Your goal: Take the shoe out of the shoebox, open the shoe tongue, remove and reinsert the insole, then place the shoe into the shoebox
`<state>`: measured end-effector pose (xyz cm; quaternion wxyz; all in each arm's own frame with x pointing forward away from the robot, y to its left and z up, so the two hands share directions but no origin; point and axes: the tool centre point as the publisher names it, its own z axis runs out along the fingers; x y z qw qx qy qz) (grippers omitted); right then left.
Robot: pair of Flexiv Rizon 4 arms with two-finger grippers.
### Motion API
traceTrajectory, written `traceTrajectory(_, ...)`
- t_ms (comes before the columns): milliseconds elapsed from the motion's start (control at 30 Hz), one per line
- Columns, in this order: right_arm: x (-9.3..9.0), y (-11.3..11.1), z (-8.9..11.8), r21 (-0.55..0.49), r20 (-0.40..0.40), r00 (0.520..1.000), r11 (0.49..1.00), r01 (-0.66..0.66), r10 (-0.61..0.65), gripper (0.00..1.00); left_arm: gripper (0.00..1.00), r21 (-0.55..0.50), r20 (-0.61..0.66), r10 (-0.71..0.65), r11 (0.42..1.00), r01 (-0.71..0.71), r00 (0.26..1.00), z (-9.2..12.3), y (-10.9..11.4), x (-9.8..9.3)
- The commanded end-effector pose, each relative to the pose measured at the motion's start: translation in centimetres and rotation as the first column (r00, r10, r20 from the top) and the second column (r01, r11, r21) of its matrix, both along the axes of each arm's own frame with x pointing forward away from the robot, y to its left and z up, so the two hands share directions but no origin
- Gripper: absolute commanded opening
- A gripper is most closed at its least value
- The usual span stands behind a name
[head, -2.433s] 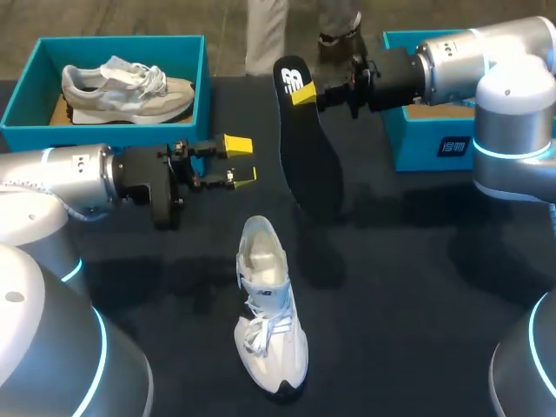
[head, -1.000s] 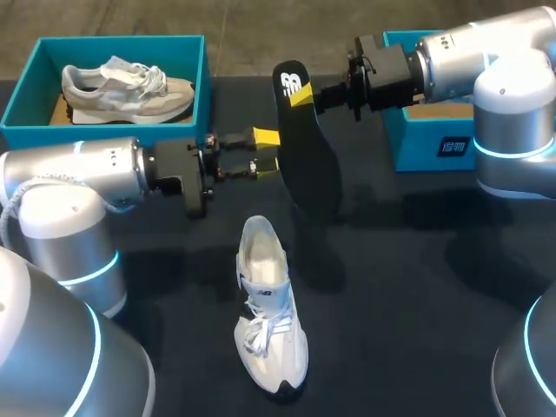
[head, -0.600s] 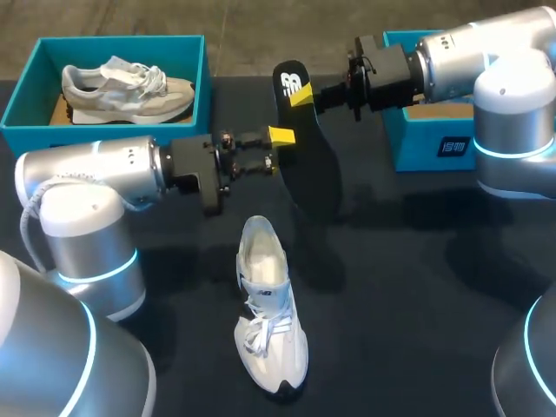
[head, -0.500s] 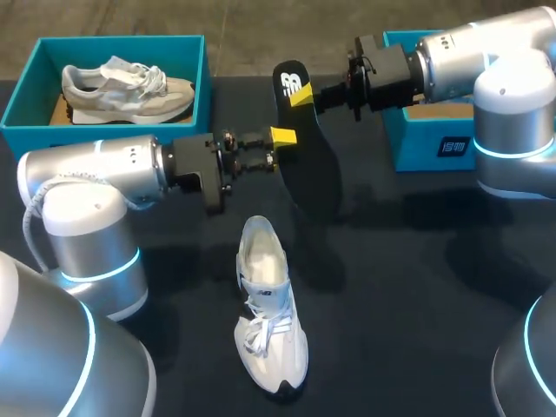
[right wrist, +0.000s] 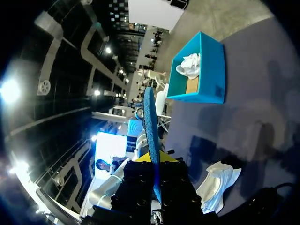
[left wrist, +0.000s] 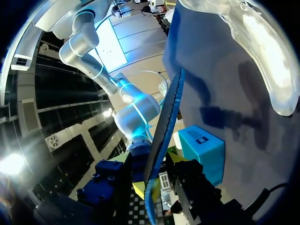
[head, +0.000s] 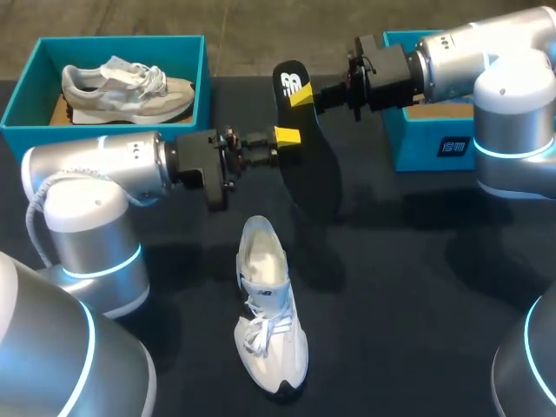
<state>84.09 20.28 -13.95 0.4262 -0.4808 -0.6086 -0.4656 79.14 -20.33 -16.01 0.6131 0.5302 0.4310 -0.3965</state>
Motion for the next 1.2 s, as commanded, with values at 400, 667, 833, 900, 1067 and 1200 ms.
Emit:
traceTrajectory(400, 0.0, 0.1, 0.1, -0.007, -0.002, 1.0, 1.0, 0.0, 0.0, 0.0, 0.27, 0.008, -0.006, 0.009, 1.0, -0.009, 1.0, -0.2, -0.5, 0.2)
traceTrajectory(667, 0.0, 0.1, 0.1, -0.007, -0.002, 1.0, 1.0, 0.0, 0.0, 0.0, 0.1, 0.005, -0.009, 0.004, 1.0, -0.004, 1.0, -0.3, -0.9, 0.1)
traceTrajectory(833, 0.0, 0.1, 0.1, -0.007, -0.002, 1.0, 1.0, 0.0, 0.0, 0.0, 0.0, 0.002, -0.012, 0.006, 1.0, -0.006, 1.0, -0.3, -1.1, 0.2)
traceTrajectory(900, 0.0, 0.1, 0.1, -0.007, -0.002, 1.0, 1.0, 0.0, 0.0, 0.0, 0.0, 0.002, -0.012, 0.006, 1.0, -0.006, 1.0, -0.3, -1.1, 0.2)
traceTrajectory(1067, -0.3, -0.1, 0.2, 0.006, 0.009, 1.0, 1.0, 0.016, -0.016, 0.73, 0.0, 0.003, -0.008, 0.006, 1.0, -0.006, 1.0, -0.3, -1.0, 0.0)
traceTrajectory(1200, -0.7, -0.4, 0.2, 0.014, 0.022, 0.999, 1.0, 0.027, -0.028, 1.0, 0.0, 0.004, -0.003, 0.01, 1.0, -0.01, 1.0, -0.3, -0.7, -0.1)
